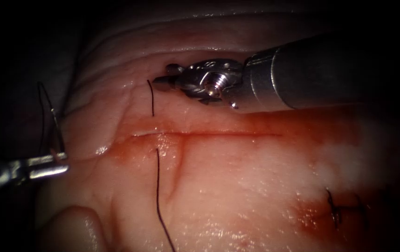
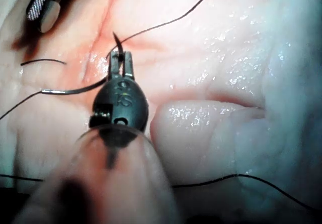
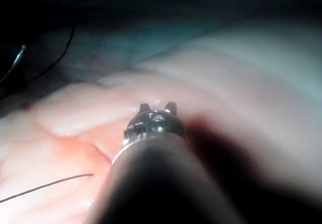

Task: Wound Closure
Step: Adjust the suture tail.

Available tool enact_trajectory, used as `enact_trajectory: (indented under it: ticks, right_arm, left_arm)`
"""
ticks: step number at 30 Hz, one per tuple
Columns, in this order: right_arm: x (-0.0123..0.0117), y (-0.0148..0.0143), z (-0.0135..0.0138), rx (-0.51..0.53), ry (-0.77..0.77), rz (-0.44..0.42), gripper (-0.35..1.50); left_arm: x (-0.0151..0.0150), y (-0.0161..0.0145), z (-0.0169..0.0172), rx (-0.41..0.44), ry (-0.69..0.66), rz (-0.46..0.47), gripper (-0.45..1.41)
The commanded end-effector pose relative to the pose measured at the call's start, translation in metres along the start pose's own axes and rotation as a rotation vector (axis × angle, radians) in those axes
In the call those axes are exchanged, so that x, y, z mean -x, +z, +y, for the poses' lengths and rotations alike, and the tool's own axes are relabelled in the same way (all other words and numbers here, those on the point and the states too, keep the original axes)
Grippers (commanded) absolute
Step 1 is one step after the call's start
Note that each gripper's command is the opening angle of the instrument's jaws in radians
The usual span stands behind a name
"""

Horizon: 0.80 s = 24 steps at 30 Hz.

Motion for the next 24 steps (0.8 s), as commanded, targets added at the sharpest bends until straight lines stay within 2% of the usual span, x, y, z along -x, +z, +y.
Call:
enact_trajectory:
  ticks: [1,4,6,11,14,17,24]
  right_arm:
    - [0.0,0.0019,-0.0003,-0.04,0.043,-0.006,0.04]
    - [0.0001,0.0033,-0.0002,-0.068,0.087,-0.004,0.19]
    - [0.0001,0.004,-0.0001,-0.071,0.105,-0.002,0.22]
    - [0.0005,0.005,0.0002,-0.06,0.106,-0.005,0.41]
    - [0.0008,0.0054,0.0007,-0.049,0.103,-0.001,0.44]
    - [0.0012,0.0059,0.001,-0.042,0.098,0.002,0.59]
    - [0.0023,0.0074,0.0012,-0.023,0.093,-0.022,0.64]
  left_arm:
    - [0.0005,0.0008,0.0002,0.0,0.001,0.001,-0.45]
    - [0.0006,0.0009,0.0003,0.003,0.002,-0.003,-0.45]
    - [0.0007,0.0009,0.0003,0.003,0.003,-0.003,-0.45]
    - [0.0007,0.0009,0.0003,0.004,0.003,-0.006,-0.45]
    - [0.0007,0.0009,0.0003,0.004,0.003,-0.006,-0.45]
    - [0.0007,0.0009,0.0003,0.004,0.003,-0.006,-0.45]
    - [0.0007,0.0009,0.0003,0.004,0.003,-0.006,-0.45]
